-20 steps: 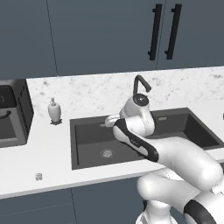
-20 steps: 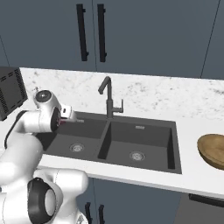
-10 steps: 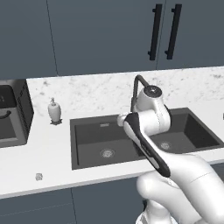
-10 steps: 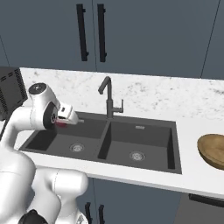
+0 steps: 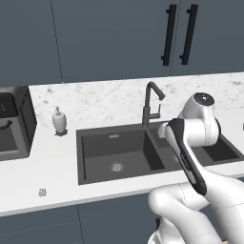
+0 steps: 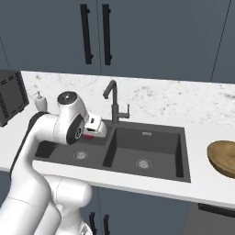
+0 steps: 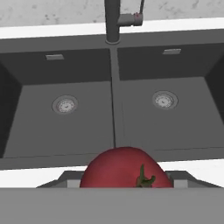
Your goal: Pick the tomato from the sink and place it in the bowl. Then pick the bowl and place it in the microwave. Then close the microwave door and press the start button.
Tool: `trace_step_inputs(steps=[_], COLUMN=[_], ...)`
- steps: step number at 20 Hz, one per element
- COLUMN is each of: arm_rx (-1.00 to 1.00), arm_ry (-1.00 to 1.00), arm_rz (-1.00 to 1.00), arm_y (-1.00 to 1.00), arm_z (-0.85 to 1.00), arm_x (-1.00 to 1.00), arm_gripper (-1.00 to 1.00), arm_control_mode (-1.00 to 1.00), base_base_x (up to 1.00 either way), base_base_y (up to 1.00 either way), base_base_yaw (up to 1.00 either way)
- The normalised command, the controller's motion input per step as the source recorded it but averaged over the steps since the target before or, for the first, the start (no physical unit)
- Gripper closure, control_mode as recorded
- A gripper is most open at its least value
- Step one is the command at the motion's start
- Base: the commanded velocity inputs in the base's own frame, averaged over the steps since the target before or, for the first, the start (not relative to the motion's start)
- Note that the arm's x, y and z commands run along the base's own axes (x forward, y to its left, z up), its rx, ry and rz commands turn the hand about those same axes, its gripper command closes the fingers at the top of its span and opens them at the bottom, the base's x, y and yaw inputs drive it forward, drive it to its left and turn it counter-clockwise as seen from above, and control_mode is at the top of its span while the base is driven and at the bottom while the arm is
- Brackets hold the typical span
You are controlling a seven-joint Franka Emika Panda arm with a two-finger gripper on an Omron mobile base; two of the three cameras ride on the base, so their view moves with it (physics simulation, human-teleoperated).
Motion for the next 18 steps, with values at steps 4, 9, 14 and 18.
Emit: trace_step_inputs(steps=[4, 9, 14, 18], arm_rx=[-0.01, -0.04, -0.08, -0.07], arm_ry=[0.03, 0.09, 0.09, 0.06], arm_rz=[0.00, -0.01, -0.04, -0.06], arm_y=[-1.00, -1.00, -1.00, -1.00], arm_z=[0.06, 0.05, 0.00, 0.00], arm_x=[-0.12, -0.01, 0.00, 0.01], arm_gripper=[1.00, 1.00, 1.00, 1.00], arm_control_mode=[-1.00, -1.00, -1.00, -1.00], base_base_x=[0.00, 0.00, 0.00, 0.00], base_base_y=[0.00, 0.00, 0.00, 0.00], base_base_yaw=[0.00, 0.00, 0.00, 0.00])
